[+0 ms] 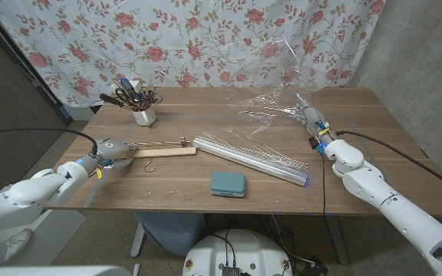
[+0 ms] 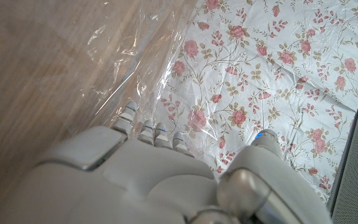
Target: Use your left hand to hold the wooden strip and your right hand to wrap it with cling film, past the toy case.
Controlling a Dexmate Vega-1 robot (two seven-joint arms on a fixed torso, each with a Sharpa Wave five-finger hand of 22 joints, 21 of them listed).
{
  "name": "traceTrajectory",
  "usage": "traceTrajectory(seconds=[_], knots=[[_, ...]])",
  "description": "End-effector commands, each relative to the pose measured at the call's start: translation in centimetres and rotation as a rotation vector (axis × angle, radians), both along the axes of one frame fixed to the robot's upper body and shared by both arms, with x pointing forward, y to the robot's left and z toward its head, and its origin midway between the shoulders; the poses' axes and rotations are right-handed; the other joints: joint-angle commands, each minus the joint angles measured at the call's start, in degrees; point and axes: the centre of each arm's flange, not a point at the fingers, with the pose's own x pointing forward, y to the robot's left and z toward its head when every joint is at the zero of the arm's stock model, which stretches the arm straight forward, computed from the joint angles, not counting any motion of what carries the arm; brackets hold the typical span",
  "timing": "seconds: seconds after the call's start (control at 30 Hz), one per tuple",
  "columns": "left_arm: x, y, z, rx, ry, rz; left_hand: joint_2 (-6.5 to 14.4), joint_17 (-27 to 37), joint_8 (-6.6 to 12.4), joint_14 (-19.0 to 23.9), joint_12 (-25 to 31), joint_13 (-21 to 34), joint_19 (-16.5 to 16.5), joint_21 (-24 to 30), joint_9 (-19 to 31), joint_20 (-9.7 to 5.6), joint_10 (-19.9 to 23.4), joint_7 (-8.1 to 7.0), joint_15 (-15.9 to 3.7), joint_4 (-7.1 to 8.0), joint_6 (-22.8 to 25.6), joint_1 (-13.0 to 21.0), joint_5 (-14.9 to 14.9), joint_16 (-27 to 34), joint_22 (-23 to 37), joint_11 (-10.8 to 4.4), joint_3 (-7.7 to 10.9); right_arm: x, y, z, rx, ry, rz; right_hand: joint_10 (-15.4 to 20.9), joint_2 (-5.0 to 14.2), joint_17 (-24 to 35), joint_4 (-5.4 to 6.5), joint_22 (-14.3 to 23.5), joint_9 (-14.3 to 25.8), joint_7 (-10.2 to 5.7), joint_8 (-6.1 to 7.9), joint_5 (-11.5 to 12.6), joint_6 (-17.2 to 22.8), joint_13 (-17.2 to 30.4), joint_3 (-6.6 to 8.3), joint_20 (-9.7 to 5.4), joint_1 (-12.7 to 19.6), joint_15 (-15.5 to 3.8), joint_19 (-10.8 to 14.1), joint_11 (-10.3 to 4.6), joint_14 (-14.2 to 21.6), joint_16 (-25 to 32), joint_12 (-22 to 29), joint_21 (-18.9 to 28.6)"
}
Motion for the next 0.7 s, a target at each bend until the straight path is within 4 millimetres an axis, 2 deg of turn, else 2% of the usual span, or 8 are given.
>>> traceTrajectory(seconds=[0.03, 0.2, 0.33, 0.4, 0.47, 0.6, 0.67, 0.7], knots=[[0.63, -0.36, -0.7, -0.001, 0.037, 0.015, -2.45, 0.26, 0.03, 3.88, 0.09, -0.27, 2.63, 1.26, 0.18, -0.81, 1.39, -0.05, -1.8, 0.05, 0.66, -3.51, -0.5, 0.46, 0.29, -0.14, 0.76, -0.22, -0.19, -0.22, 0.002, 0.001, -0.001, 0.18, 0.54, 0.01, -0.46, 0.16, -0.03, -0.09, 0.23, 0.08, 0.14, -0.03, -0.1, 0.04, 0.06, -0.2, 0.28, -0.11, -0.42, 0.22, 0.38, 0.24], [0.64, -0.55, -0.79, -0.005, 0.035, 0.008, -2.51, 0.21, -0.73, 4.81, 0.04, -0.34, 2.86, 1.39, 0.17, -0.97, 1.68, -0.57, -2.01, -0.03, -0.57, -3.62, -0.53, 0.36, 0.23, -0.6, 0.93, -0.27, -0.38, -0.28, 0.001, 0.0, -0.004, 0.22, 0.55, 0.02, -0.44, 0.16, -0.03, -0.13, 0.31, 0.07, 0.42, -0.03, -0.12, 0.07, 0.02, -0.2, 0.26, -0.08, -0.41, 0.23, 0.4, 0.23], [0.69, -0.73, -0.88, 0.002, 0.047, 0.018, -2.51, 0.18, -2.34, 5.37, -0.5, -0.08, 3.01, 1.55, 0.18, -0.98, 0.61, -1.12, -2.2, -0.15, -3.73, -3.72, -0.52, -0.15, 0.2, -0.88, 1.29, -0.26, -0.44, -0.35, 0.002, 0.0, -0.002, 0.31, 0.57, 0.02, -0.45, 0.17, -0.03, -0.21, 0.43, 0.07, 0.79, -0.03, -0.12, 0.08, 0.02, -0.17, 0.29, -0.17, -0.4, 0.23, 0.43, 0.24], [0.7, -0.77, -0.95, 0.003, 0.054, 0.022, -2.87, 0.22, -2.97, 3.79, -1.01, 0.18, 1.87, 1.19, 0.21, -0.53, -0.55, -0.84, -1.86, -0.24, -4.88, -3.91, -0.57, -1.1, 0.22, -0.86, 1.28, -0.23, -0.46, -0.41, 0.003, 0.002, -0.002, 0.4, 0.57, 0.02, -0.45, 0.16, -0.03, -0.22, 0.43, 0.07, 0.83, -0.03, -0.12, 0.06, 0.03, -0.19, 0.32, -0.18, -0.42, 0.22, 0.47, 0.25], [0.72, -0.78, -0.98, 0.001, 0.064, 0.03, -3.12, 0.5, -3.71, 0.0, -1.86, 0.64, -1.31, 0.14, 0.28, 1.31, -2.52, -0.59, -1.29, -0.03, -5.86, -4.64, -0.58, -2.4, 0.33, -0.49, 1.01, -0.21, -0.48, -0.49, 0.007, 0.004, -0.004, 0.42, 0.57, 0.01, -0.46, 0.16, -0.03, -0.19, 0.42, 0.07, 0.87, -0.03, -0.12, 0.06, 0.03, -0.17, 0.32, -0.17, -0.41, 0.22, 0.48, 0.24], [1.01, -0.78, -0.98, -0.009, 0.094, 0.059, -3.78, 0.6, -4.66, -2.55, -2.81, 0.92, -2.28, -0.16, 0.32, 2.15, -4.63, -0.72, -0.41, 0.25, -7.42, -5.81, -0.63, -2.69, 0.34, 0.84, 0.49, -0.26, -0.56, -0.57, 0.006, 0.002, -0.002, 0.42, 0.58, 0.01, -0.47, 0.16, -0.04, -0.22, 0.4, 0.08, 0.88, -0.03, -0.12, 0.09, 0.05, -0.17, 0.33, -0.11, -0.4, 0.23, 0.47, 0.24], [1.04, -0.84, -1.03, -0.014, 0.095, 0.054, -2.76, 0.73, -3.5, 0.09, -1.53, 1.14, -0.38, 0.6, 0.41, 1.32, -1.06, 0.26, -1.12, -0.02, -3.73, -5.2, -0.49, -1.21, 0.25, 0.96, 1.13, -0.3, -0.59, -0.59, 0.006, 0.001, -0.005, 0.41, 0.57, 0.01, -0.47, 0.16, -0.04, -0.23, 0.4, 0.07, 0.9, -0.03, -0.13, 0.07, 0.04, -0.16, 0.34, -0.16, -0.42, 0.22, 0.47, 0.24], [1.05, -0.88, -1.04, -0.022, 0.098, 0.05, -1.61, 0.95, -1.75, 3.52, -0.22, 1.6, 1.47, 1.41, 0.63, 0.1, 2.68, 1.7, -2.17, -0.99, 1.24, -3.14, -0.37, 0.15, 0.17, 0.37, 2.08, -0.32, -0.6, -0.6, 0.009, 0.003, -0.005, 0.41, 0.57, 0.01, -0.47, 0.16, -0.04, -0.26, 0.4, 0.07, 0.91, -0.03, -0.14, 0.08, 0.03, -0.15, 0.33, -0.16, -0.41, 0.22, 0.47, 0.24]])
